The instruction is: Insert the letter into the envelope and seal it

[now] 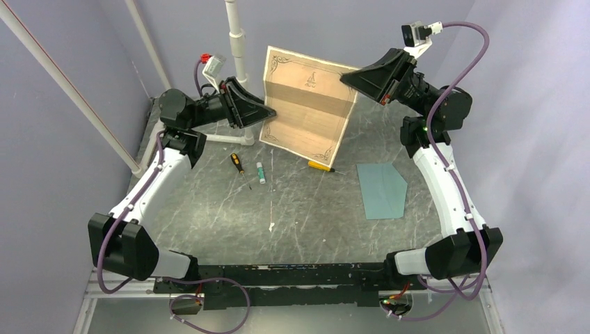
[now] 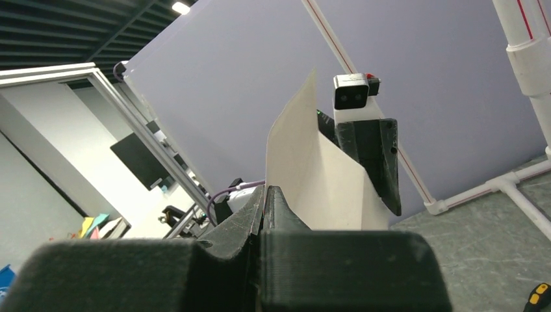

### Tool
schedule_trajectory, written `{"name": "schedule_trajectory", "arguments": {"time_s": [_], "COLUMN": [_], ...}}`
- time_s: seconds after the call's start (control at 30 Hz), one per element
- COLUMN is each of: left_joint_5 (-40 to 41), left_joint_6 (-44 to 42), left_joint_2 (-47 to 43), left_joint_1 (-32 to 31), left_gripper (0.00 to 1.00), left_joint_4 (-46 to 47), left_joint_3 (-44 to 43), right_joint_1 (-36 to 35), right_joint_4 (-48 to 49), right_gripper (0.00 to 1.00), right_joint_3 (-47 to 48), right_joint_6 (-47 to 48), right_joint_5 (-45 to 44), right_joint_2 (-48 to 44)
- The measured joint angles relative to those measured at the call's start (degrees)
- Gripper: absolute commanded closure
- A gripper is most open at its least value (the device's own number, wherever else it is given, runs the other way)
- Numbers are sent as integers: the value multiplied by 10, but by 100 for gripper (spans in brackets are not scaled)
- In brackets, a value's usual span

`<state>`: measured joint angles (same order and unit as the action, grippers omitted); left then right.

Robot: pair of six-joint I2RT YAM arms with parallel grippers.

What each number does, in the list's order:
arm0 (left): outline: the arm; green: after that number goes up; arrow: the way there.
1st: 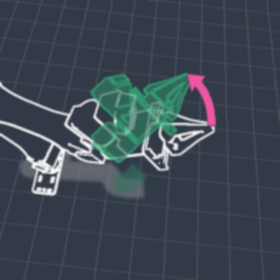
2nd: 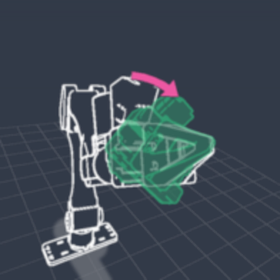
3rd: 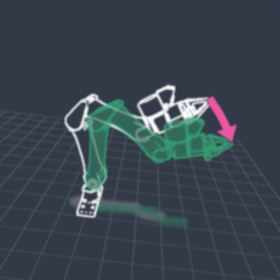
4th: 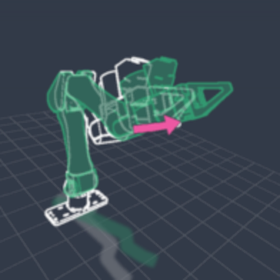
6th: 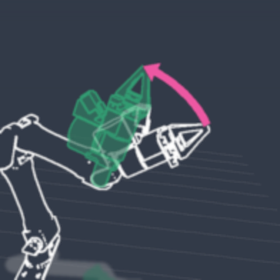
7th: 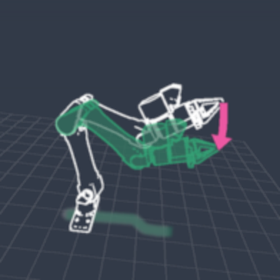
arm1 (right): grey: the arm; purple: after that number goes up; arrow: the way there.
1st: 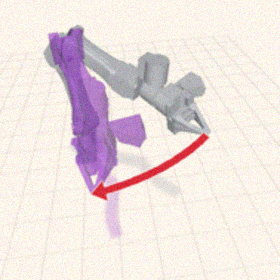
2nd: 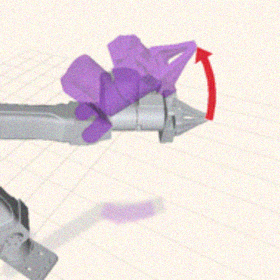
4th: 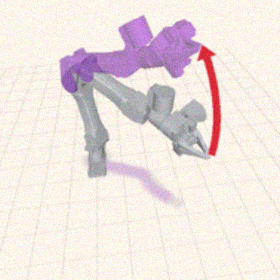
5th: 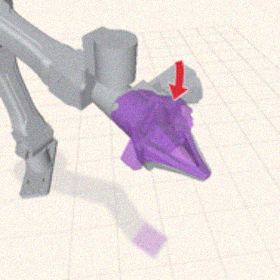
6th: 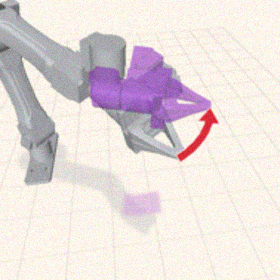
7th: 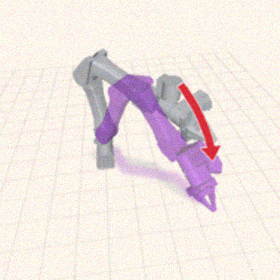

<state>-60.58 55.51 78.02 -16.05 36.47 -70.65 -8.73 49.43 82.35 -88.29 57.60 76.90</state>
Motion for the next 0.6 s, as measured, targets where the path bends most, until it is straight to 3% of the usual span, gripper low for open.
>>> {"name": "schedule_trajectory", "arguments": {"time_s": [0.07, 0.2, 0.33, 0.4, 0.5, 0.6], "left_joint_5": [-8, -13, -13, -12, -6, 6], "left_joint_6": [7, 14, 10, 4, -16, -42], "left_joint_2": [8, 16, 17, 17, 17, 16], "left_joint_1": [0, 0, 1, 2, 2, 3], "left_gripper": [96, 98, 98, 97, 97, 97], "left_joint_4": [8, 14, 3, -8, -33, -63], "left_joint_3": [-1, -2, -12, -19, -27, -27], "right_joint_1": [0, 0, 0, -2, -7, -10], "right_joint_4": [0, -5, -40, -69, -129, -206], "right_gripper": [100, 98, 49, 31, 20, 19], "right_joint_3": [0, 0, 4, 6, 7, 8], "right_joint_6": [1, 14, 67, 106, 181, 270], "right_joint_5": [0, 5, 52, 89, 152, 188], "right_joint_2": [0, 0, 0, -1, -11, -32]}}
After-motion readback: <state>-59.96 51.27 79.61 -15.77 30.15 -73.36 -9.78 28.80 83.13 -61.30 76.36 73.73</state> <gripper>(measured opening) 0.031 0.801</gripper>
